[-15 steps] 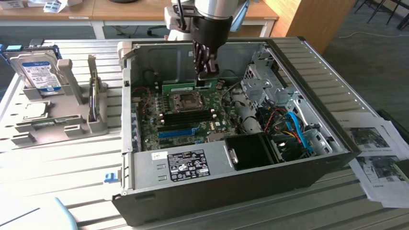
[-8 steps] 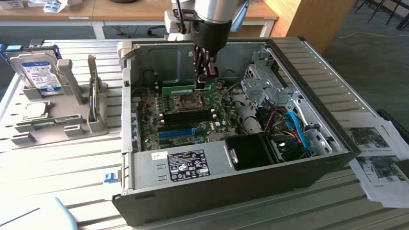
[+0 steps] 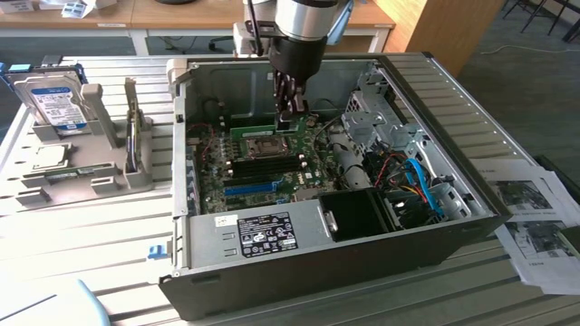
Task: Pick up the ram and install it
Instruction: 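Insert the ram into the slot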
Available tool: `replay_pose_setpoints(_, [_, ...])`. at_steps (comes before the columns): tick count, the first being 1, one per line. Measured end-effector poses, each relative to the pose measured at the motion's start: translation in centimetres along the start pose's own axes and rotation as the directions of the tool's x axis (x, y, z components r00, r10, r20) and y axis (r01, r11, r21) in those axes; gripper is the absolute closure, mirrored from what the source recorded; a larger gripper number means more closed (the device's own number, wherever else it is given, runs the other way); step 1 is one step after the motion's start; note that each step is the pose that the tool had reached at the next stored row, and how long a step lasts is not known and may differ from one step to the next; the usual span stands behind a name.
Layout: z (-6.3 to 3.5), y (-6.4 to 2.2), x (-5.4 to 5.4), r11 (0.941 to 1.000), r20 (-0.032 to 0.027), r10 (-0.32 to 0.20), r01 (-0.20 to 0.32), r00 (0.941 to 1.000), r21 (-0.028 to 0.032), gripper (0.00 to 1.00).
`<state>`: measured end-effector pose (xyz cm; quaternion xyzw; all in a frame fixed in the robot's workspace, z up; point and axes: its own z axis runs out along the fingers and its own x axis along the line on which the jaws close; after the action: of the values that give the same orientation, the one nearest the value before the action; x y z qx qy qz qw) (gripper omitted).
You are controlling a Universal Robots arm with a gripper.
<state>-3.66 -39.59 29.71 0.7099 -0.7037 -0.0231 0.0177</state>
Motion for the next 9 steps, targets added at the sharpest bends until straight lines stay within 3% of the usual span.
replay_pose_setpoints(9, [0.94, -0.05, 0.01, 1.0000, 0.0000, 0.000, 0.000, 1.0000, 0.0000, 0.89])
